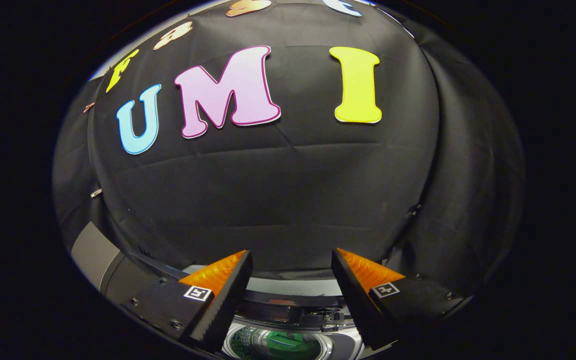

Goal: Put the clothes into the washing machine and then close the washing machine lid.

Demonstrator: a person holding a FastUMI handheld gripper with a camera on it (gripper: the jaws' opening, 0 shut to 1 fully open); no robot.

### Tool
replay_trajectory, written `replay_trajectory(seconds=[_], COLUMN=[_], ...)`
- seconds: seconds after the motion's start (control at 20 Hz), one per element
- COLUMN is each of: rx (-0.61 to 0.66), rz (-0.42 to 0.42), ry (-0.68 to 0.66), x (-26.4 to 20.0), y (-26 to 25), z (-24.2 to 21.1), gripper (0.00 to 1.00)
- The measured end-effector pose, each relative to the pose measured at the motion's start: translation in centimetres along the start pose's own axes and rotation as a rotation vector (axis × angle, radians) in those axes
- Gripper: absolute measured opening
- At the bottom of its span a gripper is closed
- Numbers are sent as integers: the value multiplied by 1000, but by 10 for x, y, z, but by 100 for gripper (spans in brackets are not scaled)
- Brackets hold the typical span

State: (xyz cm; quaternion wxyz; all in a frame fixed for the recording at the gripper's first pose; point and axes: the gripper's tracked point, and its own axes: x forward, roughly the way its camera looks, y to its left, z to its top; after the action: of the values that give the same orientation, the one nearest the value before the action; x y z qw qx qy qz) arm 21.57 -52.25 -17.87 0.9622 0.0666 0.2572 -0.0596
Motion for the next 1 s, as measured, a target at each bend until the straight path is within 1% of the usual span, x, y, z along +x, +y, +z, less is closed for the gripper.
replay_trajectory(seconds=[0.4,1.0], rx=[-15,-27], rz=[-2,-58], ry=[-5,-11], x=[-6,-42], y=[1,0], z=[-1,-12], gripper=[100,99])
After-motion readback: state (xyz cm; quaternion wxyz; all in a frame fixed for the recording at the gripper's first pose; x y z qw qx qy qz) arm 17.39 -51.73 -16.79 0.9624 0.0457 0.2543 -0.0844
